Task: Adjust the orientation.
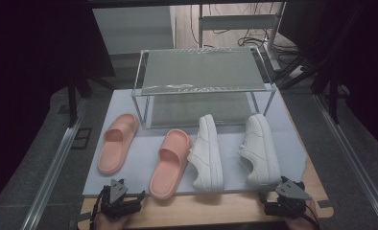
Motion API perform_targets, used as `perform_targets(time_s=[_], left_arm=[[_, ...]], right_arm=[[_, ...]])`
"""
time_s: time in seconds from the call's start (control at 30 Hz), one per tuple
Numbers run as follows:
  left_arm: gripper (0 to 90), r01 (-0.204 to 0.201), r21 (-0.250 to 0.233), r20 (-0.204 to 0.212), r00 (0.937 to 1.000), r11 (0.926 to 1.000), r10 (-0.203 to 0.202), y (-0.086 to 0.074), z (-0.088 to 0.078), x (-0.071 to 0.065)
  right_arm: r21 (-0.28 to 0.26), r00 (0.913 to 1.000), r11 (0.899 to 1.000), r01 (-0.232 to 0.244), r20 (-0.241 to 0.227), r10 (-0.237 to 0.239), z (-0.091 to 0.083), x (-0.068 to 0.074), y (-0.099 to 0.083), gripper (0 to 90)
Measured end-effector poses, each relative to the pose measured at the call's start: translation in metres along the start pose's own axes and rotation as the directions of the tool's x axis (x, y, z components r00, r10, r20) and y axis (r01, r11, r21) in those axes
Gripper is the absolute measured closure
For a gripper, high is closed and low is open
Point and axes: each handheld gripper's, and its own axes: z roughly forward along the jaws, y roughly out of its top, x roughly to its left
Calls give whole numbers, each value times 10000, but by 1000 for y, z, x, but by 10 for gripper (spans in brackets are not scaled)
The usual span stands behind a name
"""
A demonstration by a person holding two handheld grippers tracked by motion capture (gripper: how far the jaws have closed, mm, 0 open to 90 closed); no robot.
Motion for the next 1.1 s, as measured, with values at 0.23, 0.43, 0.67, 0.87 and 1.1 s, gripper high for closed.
perform_targets(time_s=[0.23, 0.43, 0.67, 0.87, 1.1], left_arm=[[120, -663, 241, -332, 9972, 9975, 671, -2, -1, -5], [121, -860, 276, -329, 9957, 9959, 869, -2, -1, -5], [120, -774, 274, -353, 9963, 9966, 783, -2, -1, -6], [120, -732, 250, -361, 9966, 9970, 741, -2, -1, -6], [129, -217, 114, -76, 9997, 9997, 218, -2, -5, -2]], right_arm=[[-9, 10000, 10000, 2, -9, -2, 0, 0, 0, 0], [-23, 10000, 10000, 12, -12, -12, 0, 0, 0, 0], [-30, 10000, 10000, 18, 1, -18, 0, 0, 0, 0], [-33, 10000, 10000, 19, -11, -19, 0, 0, -1, 0], [-34, 10000, 10000, 21, -15, -21, 0, 0, -1, 0]])
